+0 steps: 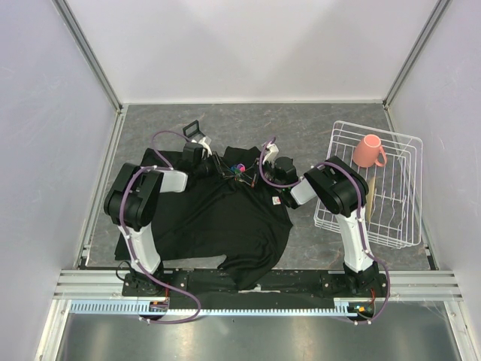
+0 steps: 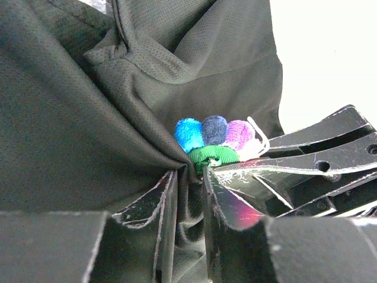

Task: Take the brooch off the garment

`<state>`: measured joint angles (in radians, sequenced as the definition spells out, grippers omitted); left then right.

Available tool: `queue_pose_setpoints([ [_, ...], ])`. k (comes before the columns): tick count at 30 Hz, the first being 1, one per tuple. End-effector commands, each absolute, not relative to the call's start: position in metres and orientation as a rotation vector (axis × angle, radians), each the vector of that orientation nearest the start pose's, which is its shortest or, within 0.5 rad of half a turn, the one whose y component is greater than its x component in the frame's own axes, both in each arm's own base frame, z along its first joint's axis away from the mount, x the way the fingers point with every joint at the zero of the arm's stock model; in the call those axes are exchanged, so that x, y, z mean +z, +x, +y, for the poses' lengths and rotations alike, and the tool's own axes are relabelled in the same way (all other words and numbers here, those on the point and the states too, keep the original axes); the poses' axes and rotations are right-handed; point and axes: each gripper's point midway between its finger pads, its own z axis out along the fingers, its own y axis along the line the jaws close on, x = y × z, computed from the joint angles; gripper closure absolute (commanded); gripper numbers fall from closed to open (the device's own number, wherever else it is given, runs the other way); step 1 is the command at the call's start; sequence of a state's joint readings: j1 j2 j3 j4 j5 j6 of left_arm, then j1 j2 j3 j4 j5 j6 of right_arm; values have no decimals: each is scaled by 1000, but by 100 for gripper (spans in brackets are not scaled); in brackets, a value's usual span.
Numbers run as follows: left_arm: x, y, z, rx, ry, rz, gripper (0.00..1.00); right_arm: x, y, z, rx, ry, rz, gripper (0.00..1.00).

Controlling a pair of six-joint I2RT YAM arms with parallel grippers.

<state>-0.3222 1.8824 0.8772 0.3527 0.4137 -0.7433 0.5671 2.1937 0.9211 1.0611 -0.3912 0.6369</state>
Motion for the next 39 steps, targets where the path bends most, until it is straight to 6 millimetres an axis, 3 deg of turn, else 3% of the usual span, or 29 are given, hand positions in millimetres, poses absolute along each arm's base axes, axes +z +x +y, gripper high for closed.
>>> queue_pose_setpoints([
  [1, 10, 396, -225, -937, -309, 2410, 74, 84, 362, 385, 1368, -425, 1696, 100],
  [19, 1, 396, -234, -975, -282, 2470, 86, 104, 348, 387, 1408, -487, 1588, 100],
  [33, -16, 398, -205, -743, -455, 2539, 93, 108, 343, 383, 1402, -494, 1558, 100],
  [39, -15, 398, -221, -812, -363, 2561, 93, 105, 346, 385, 1380, -496, 1581, 100],
])
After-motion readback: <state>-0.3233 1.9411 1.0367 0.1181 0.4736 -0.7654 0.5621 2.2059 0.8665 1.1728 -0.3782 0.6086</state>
